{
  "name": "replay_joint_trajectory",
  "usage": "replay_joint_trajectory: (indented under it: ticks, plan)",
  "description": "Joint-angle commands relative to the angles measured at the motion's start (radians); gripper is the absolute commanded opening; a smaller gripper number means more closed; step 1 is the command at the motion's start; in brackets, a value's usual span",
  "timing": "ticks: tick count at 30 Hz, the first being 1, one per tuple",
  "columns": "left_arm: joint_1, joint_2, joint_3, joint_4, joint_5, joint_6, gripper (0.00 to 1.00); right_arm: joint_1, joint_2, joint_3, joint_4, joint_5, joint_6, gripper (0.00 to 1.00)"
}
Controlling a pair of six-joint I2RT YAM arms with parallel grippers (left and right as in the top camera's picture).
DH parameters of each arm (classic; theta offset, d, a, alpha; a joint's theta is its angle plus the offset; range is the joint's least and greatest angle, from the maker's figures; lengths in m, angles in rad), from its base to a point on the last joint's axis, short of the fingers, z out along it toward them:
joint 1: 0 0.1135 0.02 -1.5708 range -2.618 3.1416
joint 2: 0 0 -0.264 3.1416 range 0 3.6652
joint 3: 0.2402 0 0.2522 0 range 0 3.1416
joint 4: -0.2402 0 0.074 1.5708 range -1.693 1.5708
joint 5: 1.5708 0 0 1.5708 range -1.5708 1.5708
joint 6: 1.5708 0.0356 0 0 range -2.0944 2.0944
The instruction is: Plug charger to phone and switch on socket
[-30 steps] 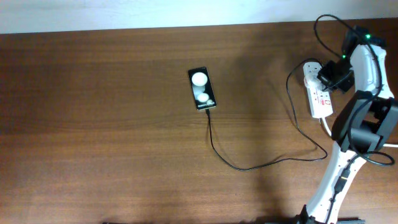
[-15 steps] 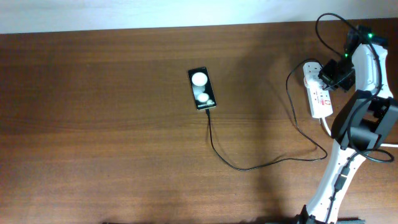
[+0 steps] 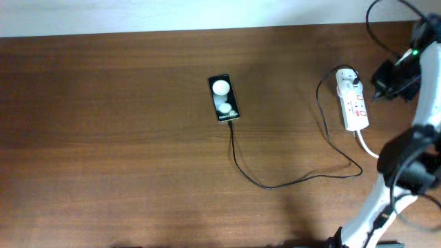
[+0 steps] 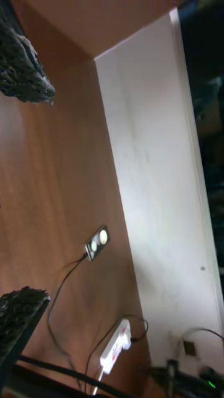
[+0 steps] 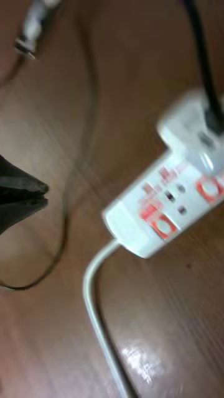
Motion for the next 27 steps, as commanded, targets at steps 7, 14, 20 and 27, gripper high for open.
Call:
replay_joint_trajectory:
  ticks: [7,14,20,27]
  plan:
    - [0.06,-0.007,-0.024,0.105,-0.008,-0.012,0.99,0.238,-0.434,0.001,-0.105,-0.036,-0.042,0.04]
    - [0.06,-0.007,-0.368,0.368,0.071,-0.012,0.99,0.351,-0.558,0.001,-0.105,-0.037,-0.068,0.04]
    - [0.06,-0.007,-0.809,0.845,0.181,-0.013,0.99,0.351,-0.65,0.001,-0.105,-0.037,-0.068,0.04]
    - [0.06,-0.006,-1.258,1.335,0.165,-0.013,0.99,0.351,-0.769,0.001,-0.105,-0.037,-0.068,0.04]
